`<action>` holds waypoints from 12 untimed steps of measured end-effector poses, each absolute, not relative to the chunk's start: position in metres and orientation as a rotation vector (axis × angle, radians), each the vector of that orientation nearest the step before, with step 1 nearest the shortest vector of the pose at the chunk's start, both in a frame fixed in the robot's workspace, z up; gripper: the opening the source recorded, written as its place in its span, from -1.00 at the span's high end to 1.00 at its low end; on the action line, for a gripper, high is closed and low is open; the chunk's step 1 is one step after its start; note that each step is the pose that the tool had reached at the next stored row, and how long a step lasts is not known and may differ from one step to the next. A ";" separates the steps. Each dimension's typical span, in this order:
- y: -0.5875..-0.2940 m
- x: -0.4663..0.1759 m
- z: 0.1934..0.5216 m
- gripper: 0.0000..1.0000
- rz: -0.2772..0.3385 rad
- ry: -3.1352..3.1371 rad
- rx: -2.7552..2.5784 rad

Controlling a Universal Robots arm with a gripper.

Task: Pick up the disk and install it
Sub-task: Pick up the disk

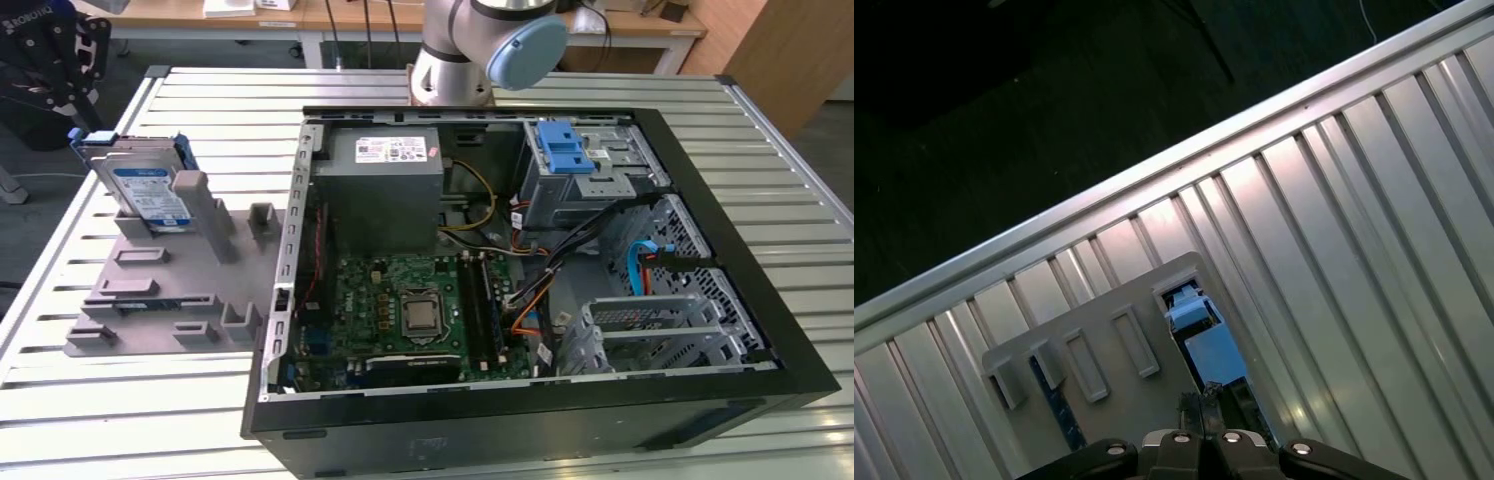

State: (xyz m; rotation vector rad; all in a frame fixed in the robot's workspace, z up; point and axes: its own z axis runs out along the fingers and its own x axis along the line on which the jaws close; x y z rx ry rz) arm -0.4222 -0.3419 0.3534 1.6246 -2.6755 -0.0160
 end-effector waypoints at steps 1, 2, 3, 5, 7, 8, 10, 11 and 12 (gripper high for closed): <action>-0.342 -0.422 0.353 0.79 -0.016 -2.674 1.627; -0.342 -0.422 0.353 0.79 -0.016 -2.673 1.629; -0.342 -0.422 0.353 0.79 -0.016 -2.672 1.631; -0.342 -0.422 0.353 0.79 -0.016 -2.669 1.635; -0.342 -0.422 0.353 0.79 -0.016 -2.666 1.639; -0.342 -0.422 0.353 0.79 -0.016 -2.665 1.642; -0.342 -0.422 0.353 0.79 -0.016 -2.663 1.646; -0.342 -0.422 0.353 0.79 -0.016 -2.661 1.648; -0.342 -0.422 0.353 0.79 -0.016 -2.660 1.650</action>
